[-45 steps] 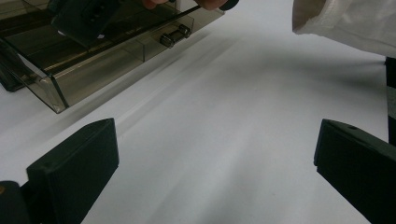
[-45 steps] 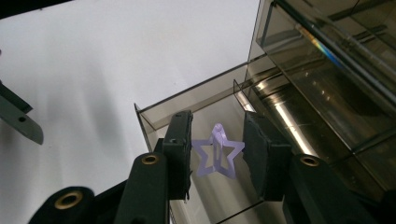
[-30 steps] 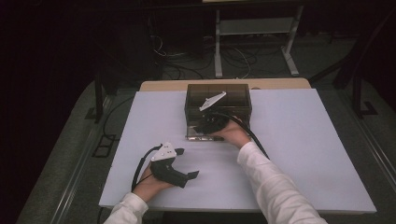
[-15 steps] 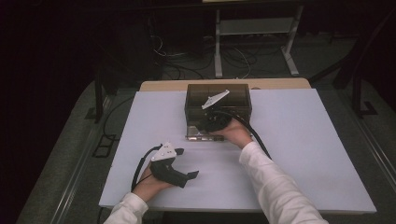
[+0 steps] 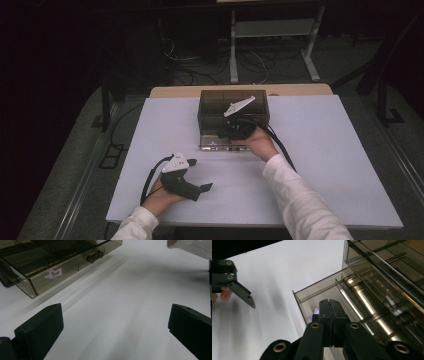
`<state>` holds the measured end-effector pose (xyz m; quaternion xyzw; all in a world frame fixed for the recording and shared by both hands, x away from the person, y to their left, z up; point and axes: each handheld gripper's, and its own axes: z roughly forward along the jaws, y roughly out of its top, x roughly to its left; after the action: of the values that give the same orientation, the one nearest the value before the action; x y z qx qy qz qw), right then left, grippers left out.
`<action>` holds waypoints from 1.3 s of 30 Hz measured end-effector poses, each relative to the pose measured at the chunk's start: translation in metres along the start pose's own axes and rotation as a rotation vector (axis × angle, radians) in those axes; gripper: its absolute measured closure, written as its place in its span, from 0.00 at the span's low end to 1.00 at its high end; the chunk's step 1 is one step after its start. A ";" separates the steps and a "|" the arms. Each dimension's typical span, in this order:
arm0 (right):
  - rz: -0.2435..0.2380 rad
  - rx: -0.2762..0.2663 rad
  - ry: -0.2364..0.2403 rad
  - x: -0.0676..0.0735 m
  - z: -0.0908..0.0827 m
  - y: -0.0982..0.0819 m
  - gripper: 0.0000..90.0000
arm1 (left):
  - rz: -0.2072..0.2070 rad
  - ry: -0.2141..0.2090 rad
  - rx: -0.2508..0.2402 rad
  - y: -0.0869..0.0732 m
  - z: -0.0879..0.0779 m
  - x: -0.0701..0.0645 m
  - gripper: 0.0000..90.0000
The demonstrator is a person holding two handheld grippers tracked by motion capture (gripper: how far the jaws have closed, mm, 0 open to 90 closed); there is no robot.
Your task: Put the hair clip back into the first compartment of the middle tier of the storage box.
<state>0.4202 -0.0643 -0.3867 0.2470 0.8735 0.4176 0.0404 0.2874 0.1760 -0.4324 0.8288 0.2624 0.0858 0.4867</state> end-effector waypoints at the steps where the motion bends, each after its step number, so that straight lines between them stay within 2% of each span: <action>1: 0.002 0.000 0.001 0.000 -0.002 -0.001 0.99 | 0.000 0.000 0.001 0.000 0.000 0.000 0.00; 8: 0.011 -0.020 0.012 -0.002 -0.018 -0.012 0.99 | -0.002 0.003 0.006 -0.001 0.001 0.000 0.00; 22: 0.036 -0.039 -0.015 -0.004 -0.048 -0.037 0.99 | 0.000 0.005 0.015 -0.001 0.002 0.001 0.00; 39: 0.052 -0.030 -0.039 0.000 -0.064 -0.069 0.99 | -0.004 0.015 0.012 -0.002 0.000 0.002 0.00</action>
<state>0.3754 -0.1465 -0.3975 0.2771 0.8594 0.4267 0.0501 0.2882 0.1776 -0.4342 0.8306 0.2680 0.0893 0.4800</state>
